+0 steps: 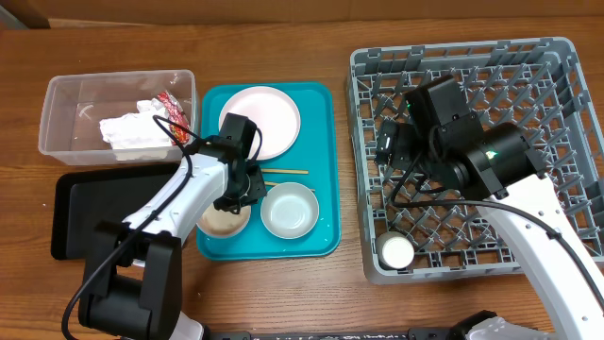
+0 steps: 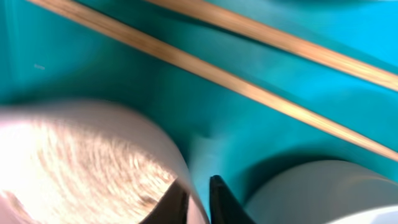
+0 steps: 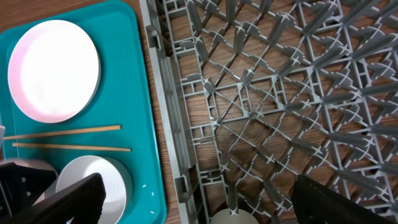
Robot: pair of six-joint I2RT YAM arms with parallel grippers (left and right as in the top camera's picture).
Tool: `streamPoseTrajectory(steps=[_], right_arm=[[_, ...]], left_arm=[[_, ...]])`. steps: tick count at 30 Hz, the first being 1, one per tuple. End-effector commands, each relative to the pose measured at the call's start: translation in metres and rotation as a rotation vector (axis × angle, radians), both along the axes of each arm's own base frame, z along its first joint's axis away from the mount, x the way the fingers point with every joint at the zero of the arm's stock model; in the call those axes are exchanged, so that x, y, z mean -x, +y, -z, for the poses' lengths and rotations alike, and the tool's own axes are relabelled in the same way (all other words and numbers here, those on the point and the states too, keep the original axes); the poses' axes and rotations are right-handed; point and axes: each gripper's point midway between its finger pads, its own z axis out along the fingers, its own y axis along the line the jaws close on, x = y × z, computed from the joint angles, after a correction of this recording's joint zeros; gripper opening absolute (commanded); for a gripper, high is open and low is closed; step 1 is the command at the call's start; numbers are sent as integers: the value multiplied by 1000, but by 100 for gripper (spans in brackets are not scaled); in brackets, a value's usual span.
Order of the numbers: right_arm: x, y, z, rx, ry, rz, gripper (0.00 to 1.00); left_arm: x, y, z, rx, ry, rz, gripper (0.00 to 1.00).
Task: Sort waste into correct bins and load items into the dishwasher
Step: 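Grasp the small rice bowl with the left gripper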
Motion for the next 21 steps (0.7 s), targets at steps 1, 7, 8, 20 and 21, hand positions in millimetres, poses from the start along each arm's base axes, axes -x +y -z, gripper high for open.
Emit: streamPoseTrajectory(steps=[1,7,8,20,21], right_arm=[[-4,-3,-8,9,-30,6,98],[-5,-4,-8,14,-33,9,98],[-5,-4,-8,15,-33,10,98],[-12,-1,-13,1,-67,11,98],[-12,-1,-13,1,-68,11,98]], left_arm=[[3,-9,-2,41,-2,33,4],[12,-27,-15,144,50,98,4],[12,-28,-20,146,60,97,4],[1,-16,-142,203,21,244,4],[2,-12,-146,222,14,247,4]])
